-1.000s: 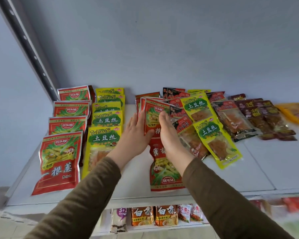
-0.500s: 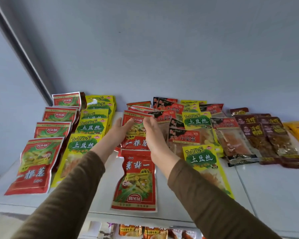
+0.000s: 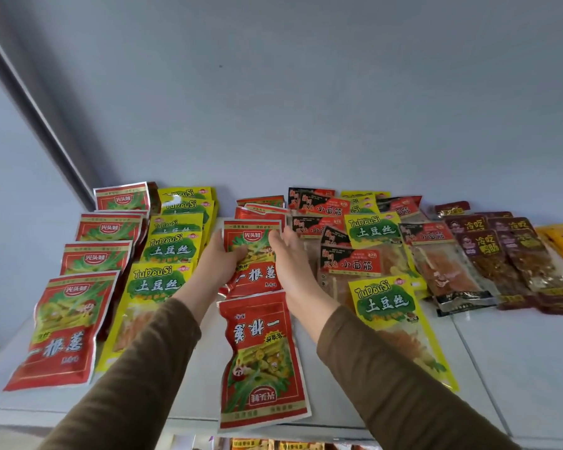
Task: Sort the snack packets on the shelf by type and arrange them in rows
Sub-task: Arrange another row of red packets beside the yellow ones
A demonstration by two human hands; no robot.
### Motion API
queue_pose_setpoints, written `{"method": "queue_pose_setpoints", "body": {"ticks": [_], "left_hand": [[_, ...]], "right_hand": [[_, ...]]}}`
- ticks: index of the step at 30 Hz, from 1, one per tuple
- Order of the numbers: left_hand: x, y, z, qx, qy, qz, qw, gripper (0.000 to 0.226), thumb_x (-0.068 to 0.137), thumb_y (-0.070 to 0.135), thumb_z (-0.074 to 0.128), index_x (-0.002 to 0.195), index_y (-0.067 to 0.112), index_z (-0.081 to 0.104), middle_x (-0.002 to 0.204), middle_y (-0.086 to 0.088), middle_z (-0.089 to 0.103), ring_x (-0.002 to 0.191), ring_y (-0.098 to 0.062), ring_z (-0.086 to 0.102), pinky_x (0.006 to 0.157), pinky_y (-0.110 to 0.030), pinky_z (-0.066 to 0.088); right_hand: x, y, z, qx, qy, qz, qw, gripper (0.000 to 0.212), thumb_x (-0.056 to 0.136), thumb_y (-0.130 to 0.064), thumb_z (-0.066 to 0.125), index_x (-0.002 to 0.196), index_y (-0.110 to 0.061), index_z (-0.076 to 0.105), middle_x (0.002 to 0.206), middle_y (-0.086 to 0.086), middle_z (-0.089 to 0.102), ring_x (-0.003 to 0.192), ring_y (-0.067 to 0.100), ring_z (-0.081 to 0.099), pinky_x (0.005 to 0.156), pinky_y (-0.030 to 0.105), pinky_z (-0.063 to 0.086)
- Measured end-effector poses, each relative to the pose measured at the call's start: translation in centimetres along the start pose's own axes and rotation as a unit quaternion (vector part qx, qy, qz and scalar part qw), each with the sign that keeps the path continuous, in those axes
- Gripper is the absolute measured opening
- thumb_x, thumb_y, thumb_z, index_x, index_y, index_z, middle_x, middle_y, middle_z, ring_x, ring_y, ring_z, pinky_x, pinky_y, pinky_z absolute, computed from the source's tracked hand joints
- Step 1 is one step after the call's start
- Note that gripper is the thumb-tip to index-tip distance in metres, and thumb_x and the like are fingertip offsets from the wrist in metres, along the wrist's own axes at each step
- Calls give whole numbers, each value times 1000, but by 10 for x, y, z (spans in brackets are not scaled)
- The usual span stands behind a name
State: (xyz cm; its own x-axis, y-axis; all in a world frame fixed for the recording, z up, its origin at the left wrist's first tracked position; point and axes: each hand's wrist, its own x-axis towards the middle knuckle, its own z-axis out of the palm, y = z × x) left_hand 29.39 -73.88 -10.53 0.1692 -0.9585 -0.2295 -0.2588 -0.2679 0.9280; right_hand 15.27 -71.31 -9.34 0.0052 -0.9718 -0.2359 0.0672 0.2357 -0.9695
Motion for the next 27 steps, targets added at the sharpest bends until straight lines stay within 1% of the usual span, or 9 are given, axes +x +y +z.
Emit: {"method": "queue_pose_setpoints", "body": {"ticks": [3, 6, 7, 9, 11, 14, 18, 22, 27], "left_hand": [[3, 0, 0, 13, 6, 7, 1000, 31, 101, 20, 65, 126, 25, 48, 111, -4, 73, 90, -24, 76, 83, -45, 62], [8, 2, 0, 4, -6, -7, 1000, 38, 97, 16, 68, 127, 25, 46, 108, -4, 73, 76, -18, 77, 60, -32, 60], [10, 4, 0, -15, -11, -22, 1000, 46, 95, 14, 70, 132, 25, 44, 109, -6, 73, 75, -20, 77, 59, -33, 60], [17, 9, -2, -63, -19, -64, 996, 69, 92, 15, 73, 149, 21, 35, 115, -13, 71, 83, -31, 77, 69, -43, 63], [22, 15, -3, -111, -28, -92, 989, 81, 91, 19, 76, 156, 20, 28, 119, -17, 71, 88, -37, 76, 75, -51, 63], [26, 25, -5, -123, -63, -104, 985, 74, 89, 29, 80, 149, 14, 39, 112, -16, 75, 84, -34, 78, 66, -44, 63], [35, 31, -5, -118, -64, -115, 984, 52, 90, 23, 78, 133, 7, 53, 105, -15, 78, 81, -32, 79, 60, -40, 62], [35, 27, -3, -125, -75, -140, 979, 37, 90, 16, 76, 123, 7, 62, 98, -13, 80, 83, -32, 79, 67, -41, 62], [41, 23, -1, -137, -62, -116, 982, 32, 89, 5, 73, 120, 10, 64, 96, -12, 80, 84, -33, 78, 80, -49, 62]], "right_hand": [[6, -3, -1, 7, 13, 20, 1000, 62, 105, -52, 43, 159, -31, 23, 154, 3, 45, 130, 27, 57, 102, 53, 53], [13, -5, -2, 6, 24, 31, 999, 57, 106, -50, 42, 156, -25, 30, 151, 6, 49, 128, 27, 59, 101, 52, 54], [16, -7, -1, 14, 24, 34, 999, 55, 106, -48, 42, 154, -24, 33, 146, 6, 53, 123, 25, 62, 99, 51, 55], [21, -11, 2, 24, 25, 43, 998, 53, 106, -45, 44, 153, -21, 34, 142, 7, 56, 121, 25, 63, 98, 50, 55], [29, -15, 6, -4, 43, 50, 998, 63, 104, -46, 48, 157, -21, 27, 153, 9, 45, 133, 29, 53, 107, 53, 48], [40, -20, 11, -5, 56, 73, 996, 72, 101, -43, 53, 161, -22, 18, 154, 9, 43, 134, 31, 51, 108, 53, 46], [52, -25, 12, 94, 54, 115, 987, 63, 100, -29, 60, 152, -17, 27, 128, 14, 62, 104, 32, 70, 88, 50, 60], [58, -20, 11, 79, 49, 116, 989, 59, 98, -25, 63, 146, -16, 29, 119, 14, 64, 97, 31, 72, 85, 52, 61], [65, -18, 18, -54, 64, 66, 994, 52, 94, -31, 65, 138, -17, 40, 127, 11, 61, 118, 32, 62, 98, 53, 54]]}}
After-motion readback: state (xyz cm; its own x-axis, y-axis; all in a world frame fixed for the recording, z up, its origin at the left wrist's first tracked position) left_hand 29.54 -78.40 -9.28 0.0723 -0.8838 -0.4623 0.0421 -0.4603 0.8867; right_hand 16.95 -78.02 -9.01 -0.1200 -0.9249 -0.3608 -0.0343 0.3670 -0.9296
